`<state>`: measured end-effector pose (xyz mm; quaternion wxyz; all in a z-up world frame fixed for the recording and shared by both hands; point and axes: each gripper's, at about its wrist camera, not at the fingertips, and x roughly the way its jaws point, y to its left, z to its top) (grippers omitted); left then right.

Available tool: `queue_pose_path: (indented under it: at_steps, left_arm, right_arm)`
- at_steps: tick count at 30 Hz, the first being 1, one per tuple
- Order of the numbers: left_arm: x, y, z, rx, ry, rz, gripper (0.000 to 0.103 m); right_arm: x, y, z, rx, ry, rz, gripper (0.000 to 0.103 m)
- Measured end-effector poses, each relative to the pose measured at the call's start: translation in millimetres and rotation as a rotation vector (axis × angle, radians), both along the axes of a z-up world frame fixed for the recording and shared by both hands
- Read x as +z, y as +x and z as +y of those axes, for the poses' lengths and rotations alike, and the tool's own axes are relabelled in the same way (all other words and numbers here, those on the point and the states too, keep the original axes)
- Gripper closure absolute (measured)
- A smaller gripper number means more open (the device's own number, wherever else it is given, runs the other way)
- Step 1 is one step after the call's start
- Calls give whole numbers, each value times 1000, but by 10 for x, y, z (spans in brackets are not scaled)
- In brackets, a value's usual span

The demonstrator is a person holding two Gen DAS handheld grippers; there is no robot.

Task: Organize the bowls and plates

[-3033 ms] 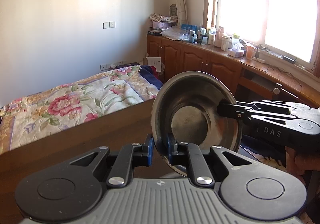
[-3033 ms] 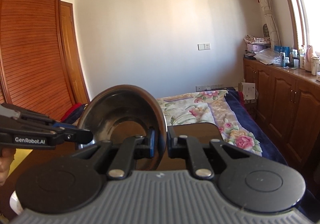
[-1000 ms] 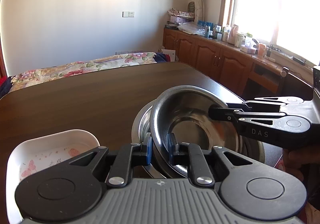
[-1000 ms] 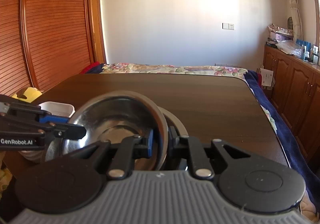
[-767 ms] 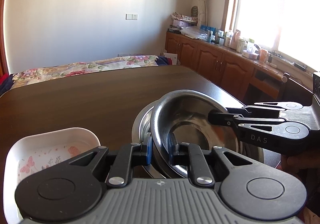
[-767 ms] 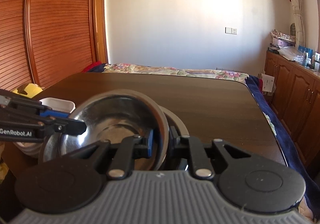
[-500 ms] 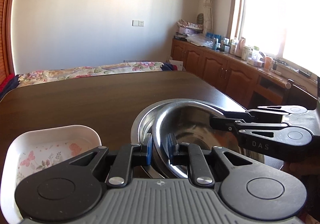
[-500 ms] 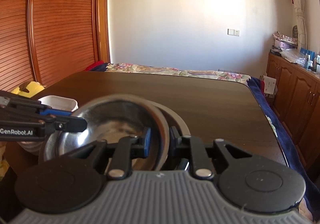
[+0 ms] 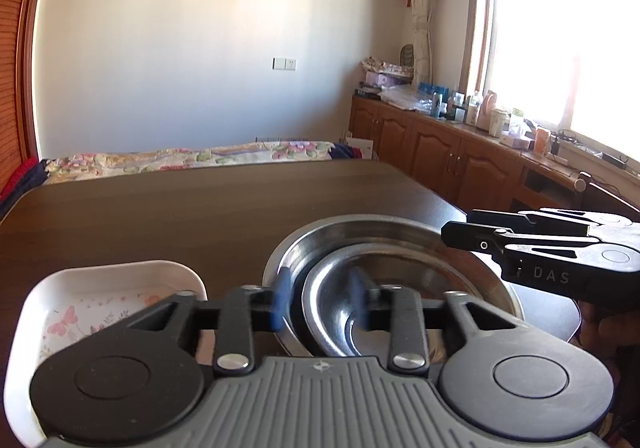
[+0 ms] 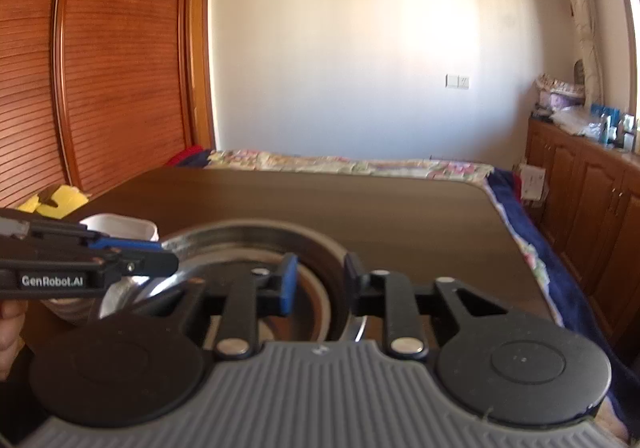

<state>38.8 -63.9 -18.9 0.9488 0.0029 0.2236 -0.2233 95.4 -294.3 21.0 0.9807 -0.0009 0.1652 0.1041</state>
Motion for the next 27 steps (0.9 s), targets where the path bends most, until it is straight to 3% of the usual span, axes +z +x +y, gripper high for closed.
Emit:
queue_pose_path:
  at_steps: [2,4,8,10,15,18,27]
  left_arm:
    - [-10,-37,-3,23,9,-22,36]
    - [-27,-68,-10,49,22,-51,25]
    - [-91,-68,5,70,32,-56,21]
    - [-123,-58,16,79,33,-51,21]
    - [-162,-50,20,68,6,-25,24]
    - [-179,-58,-11,60,11,-16,34]
    - [-232,-28,-72,61,9,-5,40]
  right_arm:
    - [14,-23,-19,-15,-3,-18,65]
    - [1,-25,-49,-32,5,-26,54]
    - [-105,-15,-90,-71,23,-50,31]
    - [-180,-7,-89,-82,38,-53,23]
    - [-306,14,-81,-54,98,-36,22]
    - [-336,6,-69,-50,111,-36,22]
    - [-389,31,-56,-28,144,-38,23]
